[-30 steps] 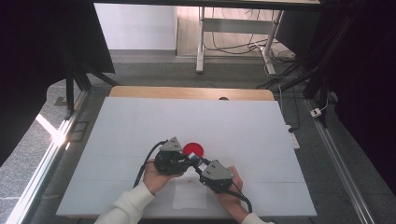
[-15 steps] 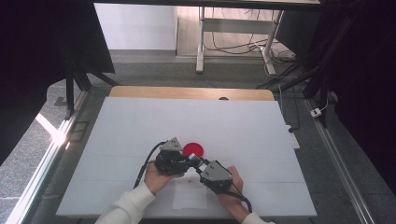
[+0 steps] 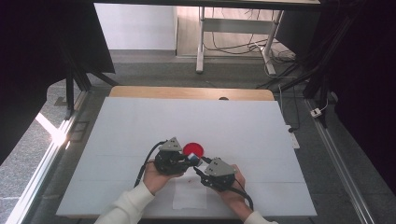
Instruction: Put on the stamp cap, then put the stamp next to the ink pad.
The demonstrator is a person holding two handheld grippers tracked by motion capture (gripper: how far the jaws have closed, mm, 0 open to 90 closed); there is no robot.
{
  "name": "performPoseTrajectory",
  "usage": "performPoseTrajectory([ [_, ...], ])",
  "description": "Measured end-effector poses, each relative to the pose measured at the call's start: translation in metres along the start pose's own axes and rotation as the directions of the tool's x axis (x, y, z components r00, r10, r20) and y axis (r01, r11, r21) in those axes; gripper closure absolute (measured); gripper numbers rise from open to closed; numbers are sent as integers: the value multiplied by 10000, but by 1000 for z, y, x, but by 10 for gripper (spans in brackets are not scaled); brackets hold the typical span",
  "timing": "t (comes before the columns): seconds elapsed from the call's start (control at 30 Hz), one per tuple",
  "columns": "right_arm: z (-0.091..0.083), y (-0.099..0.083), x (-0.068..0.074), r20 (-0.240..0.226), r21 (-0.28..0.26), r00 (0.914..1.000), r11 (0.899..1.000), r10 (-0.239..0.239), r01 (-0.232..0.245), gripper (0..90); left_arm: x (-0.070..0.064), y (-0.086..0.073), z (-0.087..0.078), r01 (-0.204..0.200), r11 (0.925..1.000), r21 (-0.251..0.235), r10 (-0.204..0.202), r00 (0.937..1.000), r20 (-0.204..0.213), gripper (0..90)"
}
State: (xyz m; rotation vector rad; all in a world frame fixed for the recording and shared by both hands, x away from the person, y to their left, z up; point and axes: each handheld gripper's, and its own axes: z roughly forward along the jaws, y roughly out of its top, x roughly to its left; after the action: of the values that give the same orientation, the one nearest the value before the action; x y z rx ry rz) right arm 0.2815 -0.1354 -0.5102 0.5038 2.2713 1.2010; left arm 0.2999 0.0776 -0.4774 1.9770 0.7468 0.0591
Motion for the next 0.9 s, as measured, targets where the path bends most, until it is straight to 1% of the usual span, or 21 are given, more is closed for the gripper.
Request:
performPoseTrajectory([
  [0.03, -1, 0, -1, -24, -9, 10000, 10000, 84, -84, 500, 0, 0, -1, -19, 10000, -41, 19, 10000, -28, 752],
  [0.1, -3, -1, -4, -268, -12, 9992, 9996, 284, -285, 463, 1, 1, -4, -72, 9999, -81, 71, 10000, -59, 752],
  [0.23, -13, -6, -13, -377, -28, 9970, 9977, 671, -672, 453, 3, 2, -9, -117, 9998, -171, 114, 9998, -144, 752],
  [0.4, -29, -16, -29, -399, 64, 9932, 9940, 1092, -1091, 450, 8, 2, -14, -110, 9998, -179, 107, 9998, -165, 752],
  [0.5, -40, -23, -39, -261, 102, 9906, 9909, 1343, -1341, 450, 10, 1, -16, -219, 9997, -84, 216, 9993, -315, 752],
  [0.63, -54, -36, -53, 34, 248, 9857, 9854, 1685, -1685, 450, 15, 1, -23, -464, 9989, 95, 470, 9960, -755, 752],
  [0.67, -58, -40, -57, 133, 272, 9844, 9840, 1757, -1760, 450, 16, 1, -26, -441, 9990, 61, 445, 9953, -865, 751],
  [0.7, -62, -43, -60, 191, 290, 9831, 9828, 1819, -1824, 450, 19, 1, -28, -475, 9988, 114, 484, 9941, -969, 751],
  [0.77, -70, -49, -66, 316, 382, 9808, 9803, 1926, -1937, 450, 24, 0, -32, -423, 9990, 157, 438, 9924, -1149, 752],
  [0.9, -85, -60, -76, 539, 313, 9757, 9763, 2122, -2141, 450, 33, -2, -40, -319, 9993, 195, 345, 9885, -1475, 751],
])
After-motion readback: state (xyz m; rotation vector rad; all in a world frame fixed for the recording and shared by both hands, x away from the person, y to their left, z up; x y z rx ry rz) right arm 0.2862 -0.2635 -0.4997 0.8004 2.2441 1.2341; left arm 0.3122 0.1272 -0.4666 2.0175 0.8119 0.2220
